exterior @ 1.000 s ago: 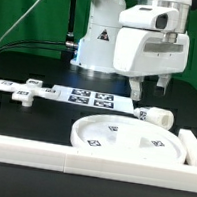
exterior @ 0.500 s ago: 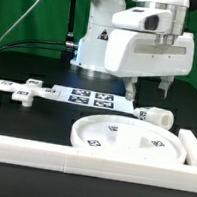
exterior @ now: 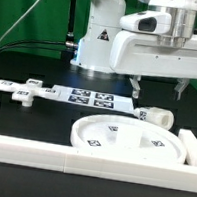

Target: Assemble round table

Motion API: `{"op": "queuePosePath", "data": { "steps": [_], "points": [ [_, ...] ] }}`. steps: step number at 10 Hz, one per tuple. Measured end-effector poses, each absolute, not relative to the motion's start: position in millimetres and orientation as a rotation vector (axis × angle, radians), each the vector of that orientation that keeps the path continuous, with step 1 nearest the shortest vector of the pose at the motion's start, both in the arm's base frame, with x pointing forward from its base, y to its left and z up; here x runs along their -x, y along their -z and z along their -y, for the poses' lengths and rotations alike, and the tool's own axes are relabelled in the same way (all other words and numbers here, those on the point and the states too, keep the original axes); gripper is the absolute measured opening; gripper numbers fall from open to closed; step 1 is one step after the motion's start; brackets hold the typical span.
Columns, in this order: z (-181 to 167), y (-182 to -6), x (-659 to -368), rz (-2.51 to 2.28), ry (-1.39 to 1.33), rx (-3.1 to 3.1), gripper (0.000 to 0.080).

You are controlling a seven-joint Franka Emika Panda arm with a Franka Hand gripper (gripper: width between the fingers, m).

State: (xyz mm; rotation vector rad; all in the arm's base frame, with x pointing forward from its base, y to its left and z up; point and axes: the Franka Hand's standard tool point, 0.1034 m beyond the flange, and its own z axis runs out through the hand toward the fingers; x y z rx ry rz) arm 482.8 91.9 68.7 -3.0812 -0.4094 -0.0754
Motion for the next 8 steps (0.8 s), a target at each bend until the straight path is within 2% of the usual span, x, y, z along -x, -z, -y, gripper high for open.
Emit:
{"op": "queuePosePath", "data": {
  "steps": [5,8],
  "points": [
    [-117.2,-57.2,-461.5,0.364,-0.499,3.111,0.0649],
    [-114.9,-56.7,-457.6,0.362,-0.820,3.066,0.0649]
  ]
}}
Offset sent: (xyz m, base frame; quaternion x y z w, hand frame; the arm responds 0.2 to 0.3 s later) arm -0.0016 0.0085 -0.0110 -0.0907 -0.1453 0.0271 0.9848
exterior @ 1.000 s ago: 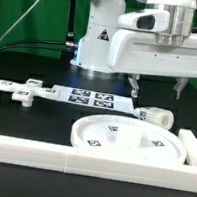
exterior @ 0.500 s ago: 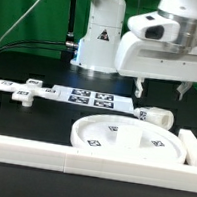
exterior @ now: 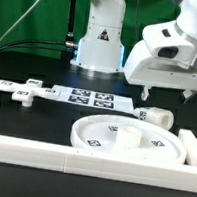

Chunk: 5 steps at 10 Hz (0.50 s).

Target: Assemble round table

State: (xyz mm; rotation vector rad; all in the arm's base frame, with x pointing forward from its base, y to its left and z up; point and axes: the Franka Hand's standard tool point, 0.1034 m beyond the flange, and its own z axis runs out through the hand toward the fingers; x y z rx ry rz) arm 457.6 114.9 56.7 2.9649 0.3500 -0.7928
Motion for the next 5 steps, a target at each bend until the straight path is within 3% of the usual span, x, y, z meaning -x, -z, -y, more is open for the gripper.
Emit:
{"op": "queuePosePath", "data": {
  "steps": [5],
  "points": [
    [-113.0,-45.7,-450.0,-0.335,1.204,-2.794,0.0649]
  ]
}}
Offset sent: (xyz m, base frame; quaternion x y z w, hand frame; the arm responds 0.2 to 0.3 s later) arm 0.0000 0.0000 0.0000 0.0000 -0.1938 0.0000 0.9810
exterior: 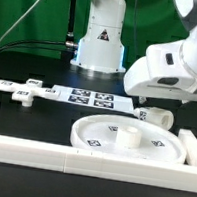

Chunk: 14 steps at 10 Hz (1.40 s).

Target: Assemble round table

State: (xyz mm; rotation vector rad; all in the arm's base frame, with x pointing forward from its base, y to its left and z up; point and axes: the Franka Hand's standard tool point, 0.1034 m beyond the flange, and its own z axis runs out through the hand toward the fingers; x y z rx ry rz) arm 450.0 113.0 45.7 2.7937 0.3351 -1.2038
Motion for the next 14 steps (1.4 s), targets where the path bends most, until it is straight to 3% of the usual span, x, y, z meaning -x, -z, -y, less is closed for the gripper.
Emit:
{"op": "queuePosePath", "data": {
  "steps": [6,9,11,14],
  "points": [
    [-115.1,-15.5,-453.8,-0.370,1.243,-2.788,0.0649],
    [-114.4,-11.0,-452.5,-0.377,1.250,-2.788,0.0649],
    [-113.5,-11.0,-452.7,-0.377,1.251,-2.789,0.0408],
    [-113.2,-11.2,-452.9,-0.378,1.252,-2.790,0.0409]
  ]
}}
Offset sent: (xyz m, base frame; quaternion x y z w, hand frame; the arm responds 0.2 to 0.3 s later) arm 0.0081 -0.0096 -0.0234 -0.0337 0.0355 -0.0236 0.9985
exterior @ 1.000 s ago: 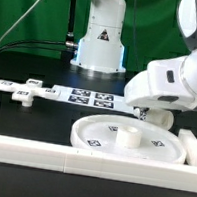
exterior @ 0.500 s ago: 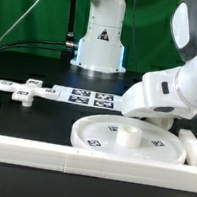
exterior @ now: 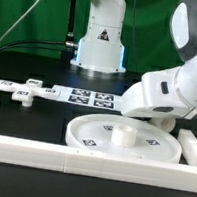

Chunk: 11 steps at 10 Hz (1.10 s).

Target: Assemble round table

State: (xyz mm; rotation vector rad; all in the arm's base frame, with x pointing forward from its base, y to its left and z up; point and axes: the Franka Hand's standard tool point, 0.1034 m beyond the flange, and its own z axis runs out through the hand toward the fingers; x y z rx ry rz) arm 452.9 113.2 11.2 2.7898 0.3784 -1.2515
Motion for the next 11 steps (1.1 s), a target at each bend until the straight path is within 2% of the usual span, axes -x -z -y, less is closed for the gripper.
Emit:
{"op": "queuePosePath", "data": {
  "steps": [3,7,8,11],
  "points": [
    [-110.8,-18.5,-454.6,-0.391,1.256,-2.792,0.0409],
    [-99.6,-71.8,-459.2,-0.421,1.308,-2.770,0.0409],
    [-96.2,-78.5,-461.7,-0.416,1.303,-2.777,0.0409],
    [-98.7,-73.0,-466.6,-0.422,1.248,-2.805,0.0409]
  ]
}}
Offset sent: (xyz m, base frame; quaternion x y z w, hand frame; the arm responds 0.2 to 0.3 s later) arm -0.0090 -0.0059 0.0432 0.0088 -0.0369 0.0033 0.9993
